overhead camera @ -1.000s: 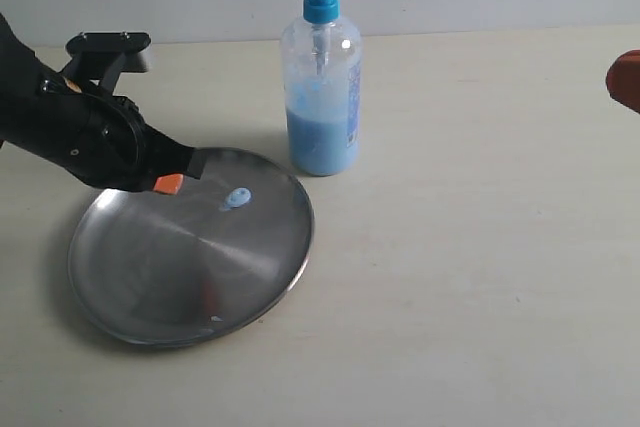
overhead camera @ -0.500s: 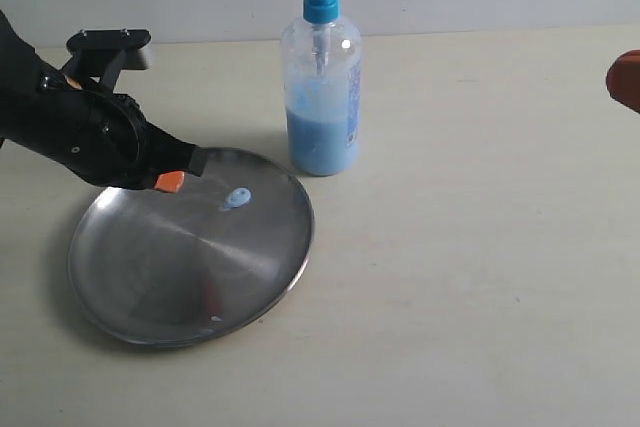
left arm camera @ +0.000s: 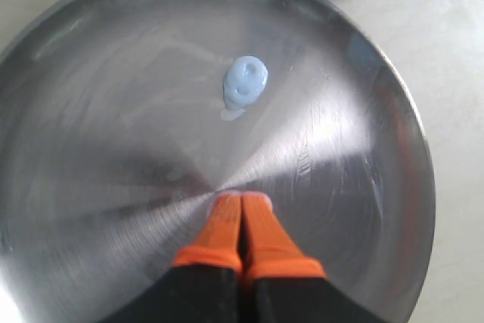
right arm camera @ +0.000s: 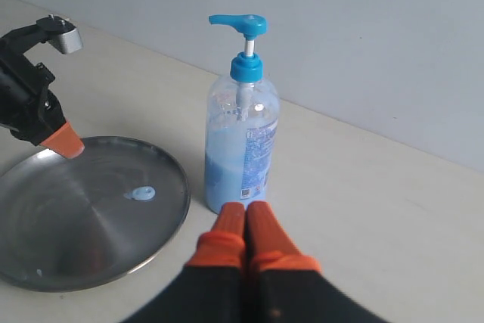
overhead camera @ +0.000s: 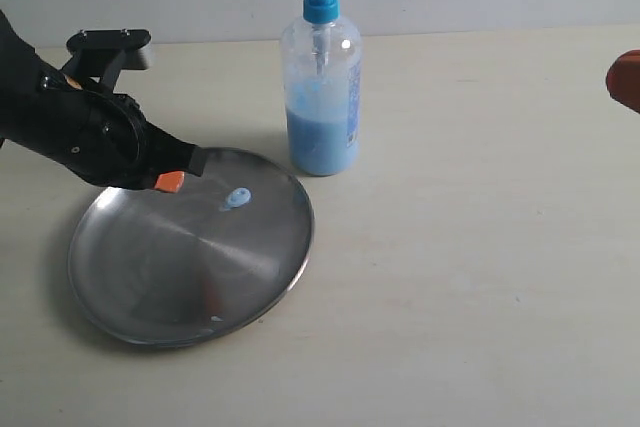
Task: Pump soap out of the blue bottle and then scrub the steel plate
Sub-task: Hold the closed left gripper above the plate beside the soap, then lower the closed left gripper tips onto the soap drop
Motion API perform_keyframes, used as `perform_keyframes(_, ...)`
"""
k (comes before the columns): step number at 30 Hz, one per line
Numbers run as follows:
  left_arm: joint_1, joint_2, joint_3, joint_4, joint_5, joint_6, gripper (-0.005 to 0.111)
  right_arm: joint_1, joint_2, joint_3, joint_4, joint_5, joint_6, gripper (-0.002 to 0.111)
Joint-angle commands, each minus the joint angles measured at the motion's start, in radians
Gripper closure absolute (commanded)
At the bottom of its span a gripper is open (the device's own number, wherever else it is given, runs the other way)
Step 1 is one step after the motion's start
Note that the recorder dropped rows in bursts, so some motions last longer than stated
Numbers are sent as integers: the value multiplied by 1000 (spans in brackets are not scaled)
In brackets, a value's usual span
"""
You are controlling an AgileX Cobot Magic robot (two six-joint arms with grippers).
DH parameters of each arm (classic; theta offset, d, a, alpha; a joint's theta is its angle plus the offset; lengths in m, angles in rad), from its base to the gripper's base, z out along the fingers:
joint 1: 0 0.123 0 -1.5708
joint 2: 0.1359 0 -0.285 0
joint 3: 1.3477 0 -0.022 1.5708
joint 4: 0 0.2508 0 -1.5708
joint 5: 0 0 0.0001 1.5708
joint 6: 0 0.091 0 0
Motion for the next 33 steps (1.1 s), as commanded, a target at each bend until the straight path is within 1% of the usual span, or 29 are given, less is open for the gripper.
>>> perform_keyframes(1,-2,9,-7,-7,-8,7,107,-2,-4,3,3,4,-4,108)
perform_keyframes(7,-2,91,-7,-7,15,84,107,-2,-4,3,3,4,-4,108)
perform_keyframes(21,-2,182,-25,-29,102,87,107,-2,-4,3,8,4,-4,108)
perform_keyframes(28,-2,190,-28,-29,87,87,107,-2,-4,3,3,4,-4,108)
perform_keyframes(33,-2,192,-69,-29,73,83,107,-2,-4,3,3,4,-4,108)
